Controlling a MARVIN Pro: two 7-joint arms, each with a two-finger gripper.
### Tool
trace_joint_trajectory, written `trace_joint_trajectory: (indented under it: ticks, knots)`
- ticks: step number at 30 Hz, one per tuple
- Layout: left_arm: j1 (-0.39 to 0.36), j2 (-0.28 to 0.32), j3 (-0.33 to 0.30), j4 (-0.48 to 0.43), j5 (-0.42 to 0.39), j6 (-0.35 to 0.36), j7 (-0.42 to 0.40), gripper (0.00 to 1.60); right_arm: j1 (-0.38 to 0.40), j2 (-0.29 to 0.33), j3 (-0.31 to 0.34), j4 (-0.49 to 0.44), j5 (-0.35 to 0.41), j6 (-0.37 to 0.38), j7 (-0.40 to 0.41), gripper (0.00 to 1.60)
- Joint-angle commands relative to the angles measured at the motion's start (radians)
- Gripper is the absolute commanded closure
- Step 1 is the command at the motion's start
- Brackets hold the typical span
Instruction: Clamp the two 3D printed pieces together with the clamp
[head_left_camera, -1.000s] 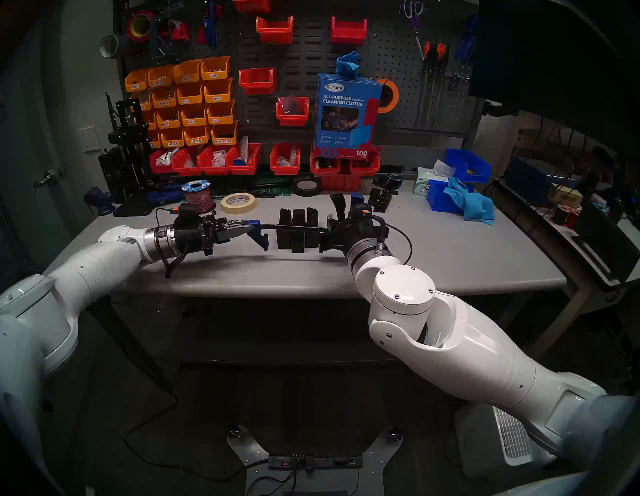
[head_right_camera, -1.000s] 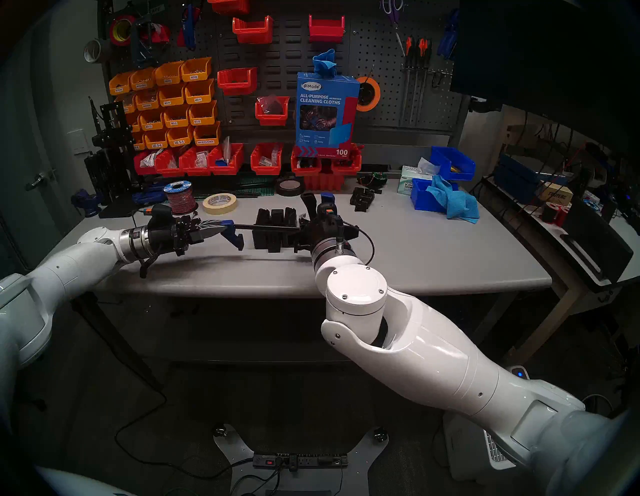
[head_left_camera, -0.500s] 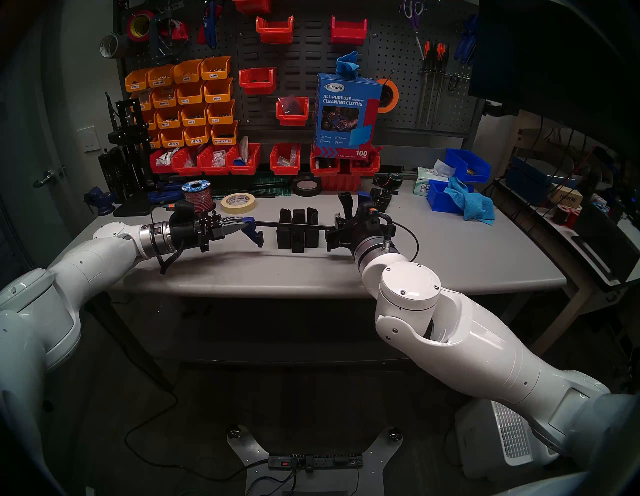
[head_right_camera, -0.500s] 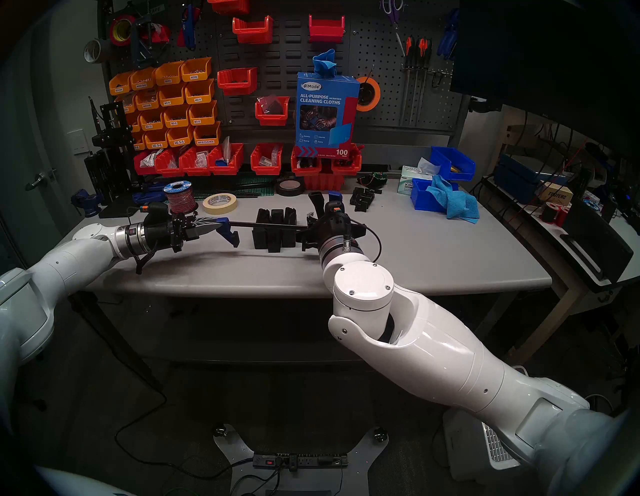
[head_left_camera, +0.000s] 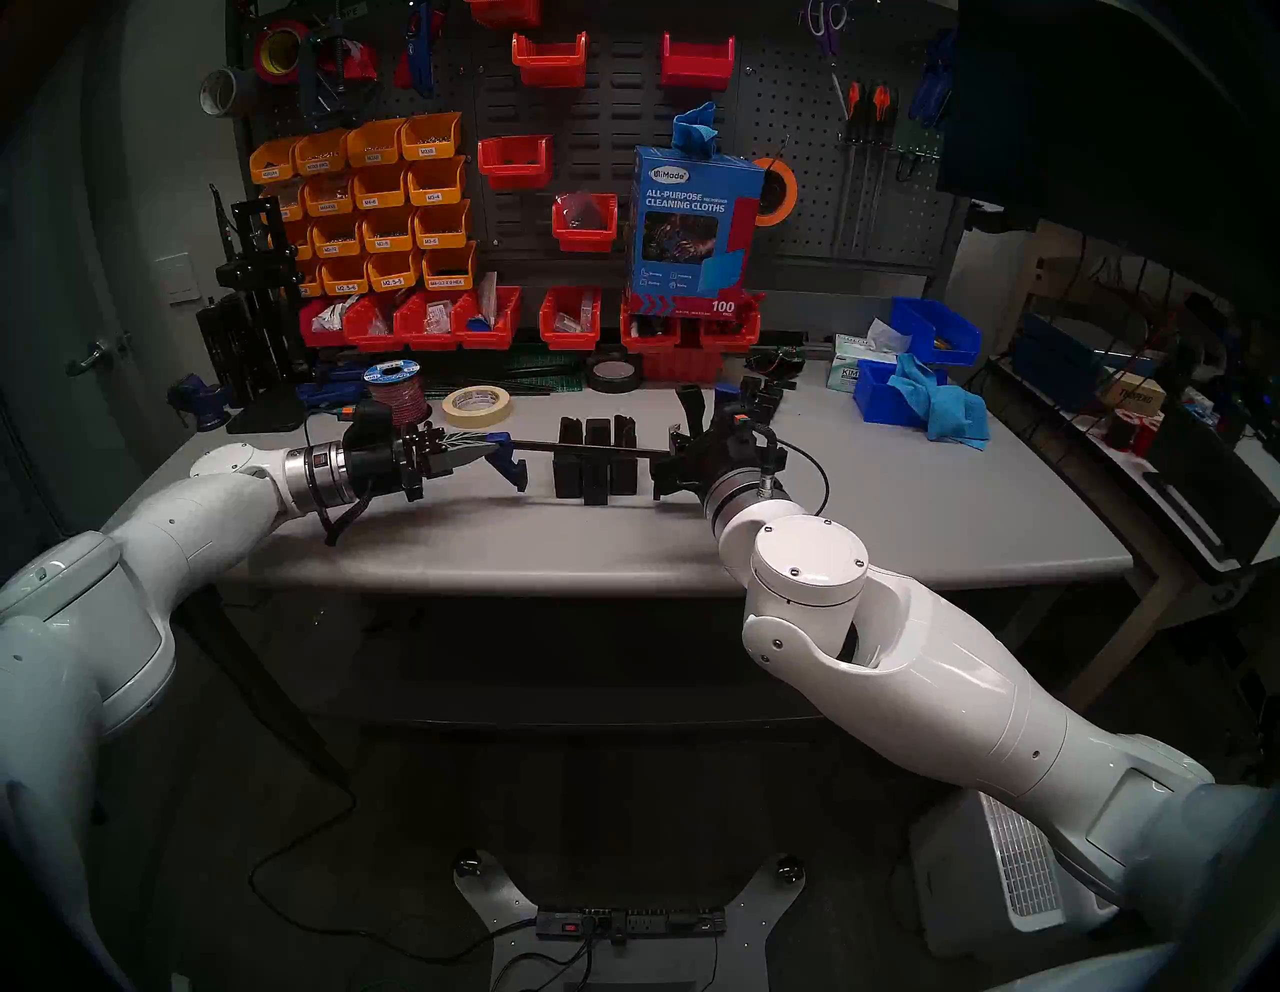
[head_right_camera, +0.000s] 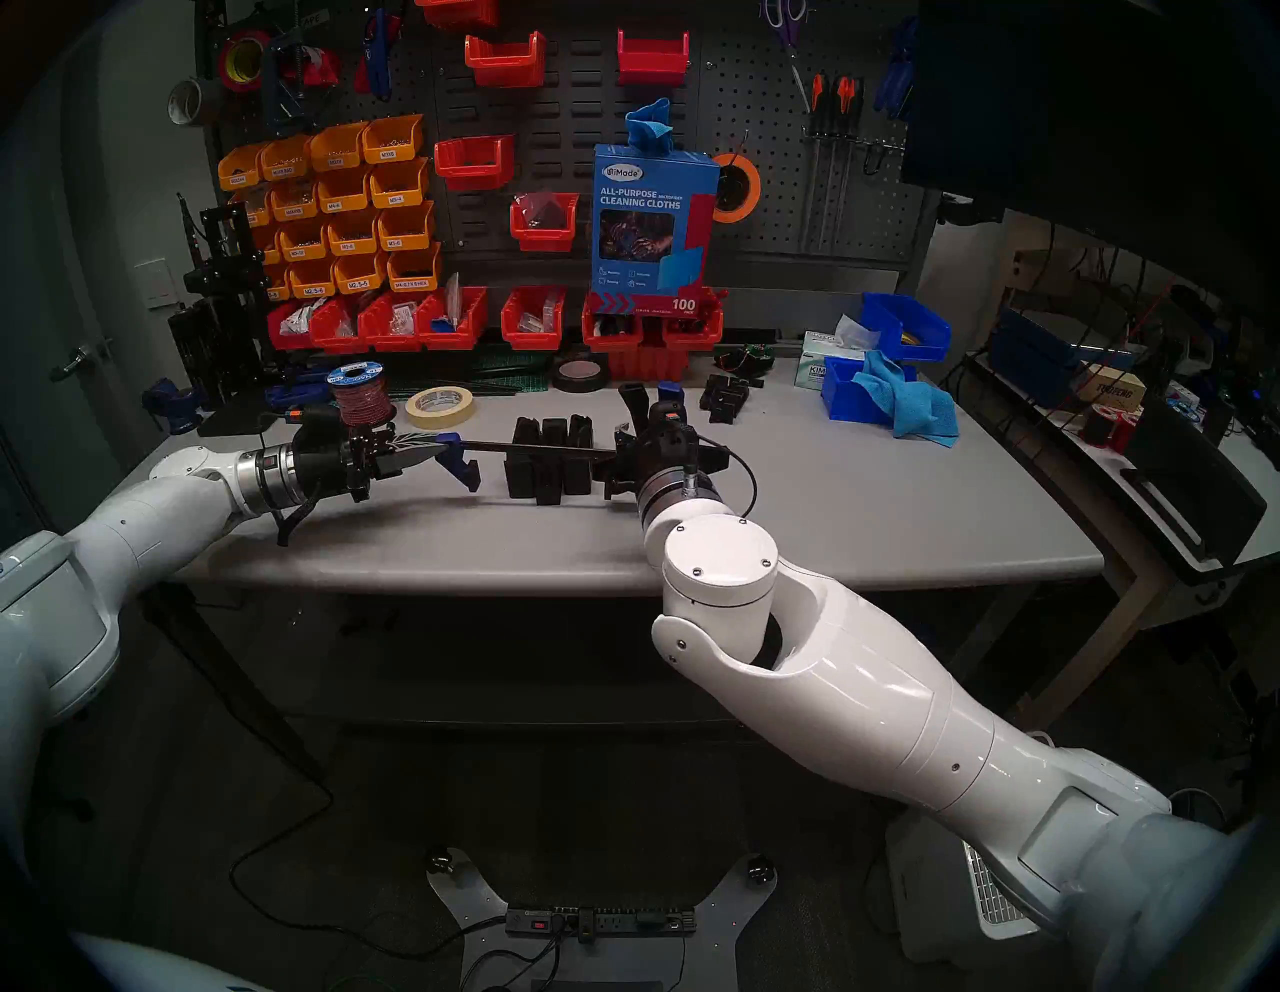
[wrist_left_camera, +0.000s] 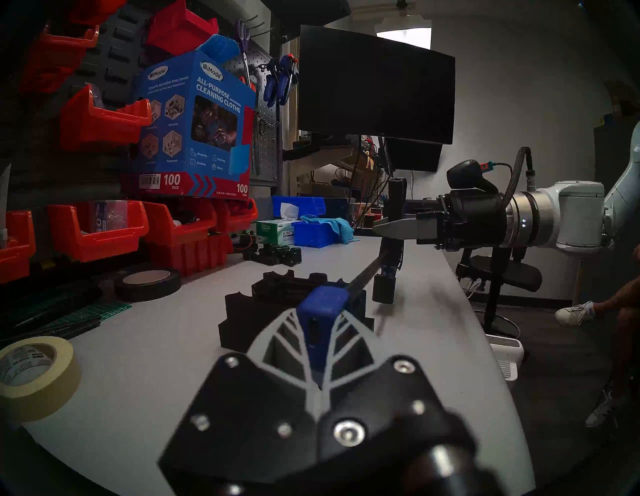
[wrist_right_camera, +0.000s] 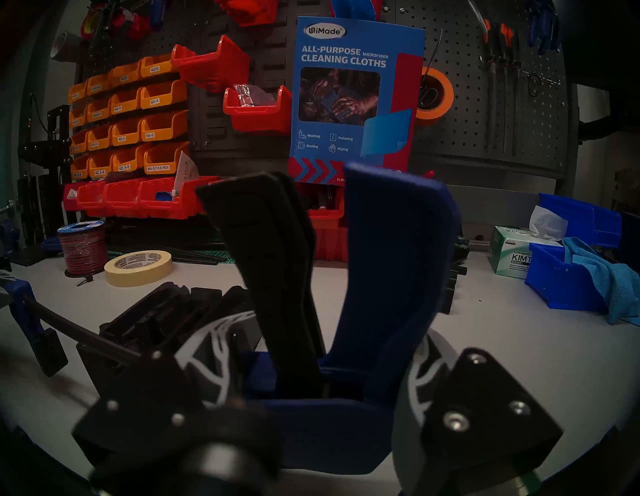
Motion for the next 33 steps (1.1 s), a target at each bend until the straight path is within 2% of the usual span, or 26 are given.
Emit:
trace_joint_trajectory:
  ticks: [1, 23, 33]
  knots:
    - [-0.026, -0.006, -0.001, 0.004, -0.003, 0.003, 0.000, 1.60, 0.048, -0.029, 0.008, 0.011, -0.029, -0.021, 0.008, 1.60]
    - [-0.028, -0.012, 0.002, 0.013, -0.003, 0.003, 0.000, 1.60, 0.078, -0.047, 0.011, 0.069, -0.044, -0.023, 0.036, 1.60]
    - [-0.027, -0.012, 0.001, 0.012, -0.003, 0.003, 0.000, 1.60, 0.088, -0.032, 0.040, 0.107, -0.041, -0.044, 0.050, 1.60]
